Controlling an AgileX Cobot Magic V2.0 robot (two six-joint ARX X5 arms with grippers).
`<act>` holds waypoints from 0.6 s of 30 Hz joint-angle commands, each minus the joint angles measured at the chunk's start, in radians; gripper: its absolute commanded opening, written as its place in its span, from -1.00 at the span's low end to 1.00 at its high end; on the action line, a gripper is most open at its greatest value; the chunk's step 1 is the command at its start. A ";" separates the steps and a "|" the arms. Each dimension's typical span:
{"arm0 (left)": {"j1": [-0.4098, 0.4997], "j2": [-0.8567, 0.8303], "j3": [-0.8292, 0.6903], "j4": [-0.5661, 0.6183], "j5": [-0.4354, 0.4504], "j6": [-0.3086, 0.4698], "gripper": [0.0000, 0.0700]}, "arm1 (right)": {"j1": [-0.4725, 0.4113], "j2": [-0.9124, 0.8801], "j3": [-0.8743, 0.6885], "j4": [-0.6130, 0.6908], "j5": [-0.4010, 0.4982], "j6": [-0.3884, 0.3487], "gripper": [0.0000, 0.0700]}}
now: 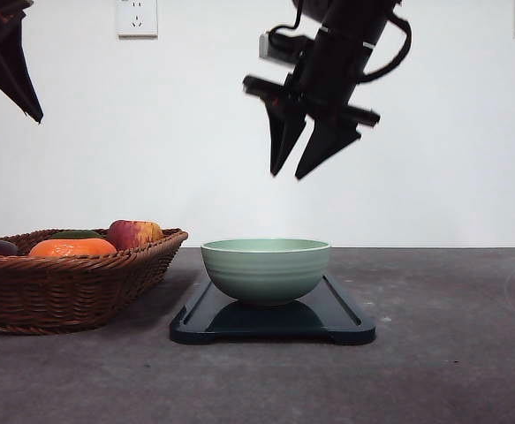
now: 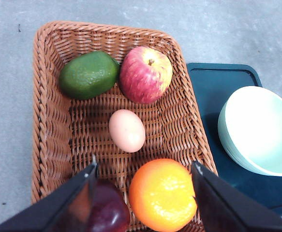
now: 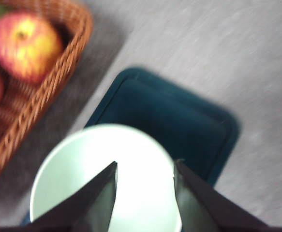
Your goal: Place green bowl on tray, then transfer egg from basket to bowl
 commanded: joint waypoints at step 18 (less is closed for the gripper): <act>-0.002 0.005 0.022 -0.125 0.003 0.000 0.11 | -0.028 -0.537 -0.685 0.318 0.001 -0.002 -0.35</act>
